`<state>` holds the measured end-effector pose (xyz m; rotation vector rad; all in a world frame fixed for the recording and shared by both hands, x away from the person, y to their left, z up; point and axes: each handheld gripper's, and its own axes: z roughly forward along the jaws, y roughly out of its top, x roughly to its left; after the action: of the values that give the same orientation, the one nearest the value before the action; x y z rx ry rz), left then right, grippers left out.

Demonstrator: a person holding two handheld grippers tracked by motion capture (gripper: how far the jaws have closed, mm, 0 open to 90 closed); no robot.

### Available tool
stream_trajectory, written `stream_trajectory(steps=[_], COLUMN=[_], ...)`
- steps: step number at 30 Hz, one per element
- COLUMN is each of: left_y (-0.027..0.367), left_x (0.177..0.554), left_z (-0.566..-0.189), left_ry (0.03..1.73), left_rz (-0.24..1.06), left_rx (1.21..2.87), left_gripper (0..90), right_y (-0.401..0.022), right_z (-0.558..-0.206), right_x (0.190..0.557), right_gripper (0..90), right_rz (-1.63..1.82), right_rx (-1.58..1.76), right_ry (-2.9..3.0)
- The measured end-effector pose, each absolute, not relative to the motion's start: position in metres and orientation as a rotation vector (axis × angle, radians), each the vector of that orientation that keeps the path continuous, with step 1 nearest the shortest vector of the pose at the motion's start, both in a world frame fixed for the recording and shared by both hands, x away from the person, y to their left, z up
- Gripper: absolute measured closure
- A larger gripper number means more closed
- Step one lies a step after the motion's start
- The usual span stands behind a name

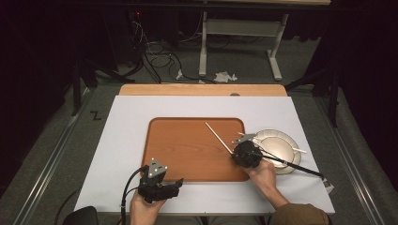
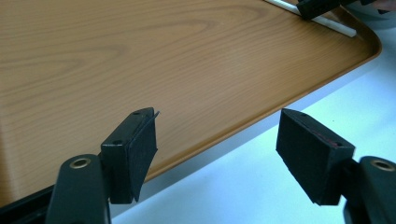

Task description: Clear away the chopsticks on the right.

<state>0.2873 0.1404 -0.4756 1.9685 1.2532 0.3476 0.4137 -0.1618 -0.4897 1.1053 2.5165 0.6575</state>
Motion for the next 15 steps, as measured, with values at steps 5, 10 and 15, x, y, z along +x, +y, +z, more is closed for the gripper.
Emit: stream_trajectory(steps=[5,10,15], left_y=[0.138,0.136,0.132], left_x=[0.288,0.289,0.291], left_z=[-0.477,-0.479,-0.480], left_ry=[1.250,1.243,1.233], left_rz=[0.340,0.334,0.329], left_rx=[1.980,1.992,2.012], left_gripper=[28.9,28.9,28.7], right_y=[-0.166,-0.171,-0.178], right_z=[-0.478,-0.470,-0.460], right_x=[0.408,0.401,0.392], right_gripper=[73.6,71.3,69.4], right_rz=[0.754,0.825,0.917], right_rx=[1.094,1.045,0.950], right_ry=[2.495,2.488,2.490])
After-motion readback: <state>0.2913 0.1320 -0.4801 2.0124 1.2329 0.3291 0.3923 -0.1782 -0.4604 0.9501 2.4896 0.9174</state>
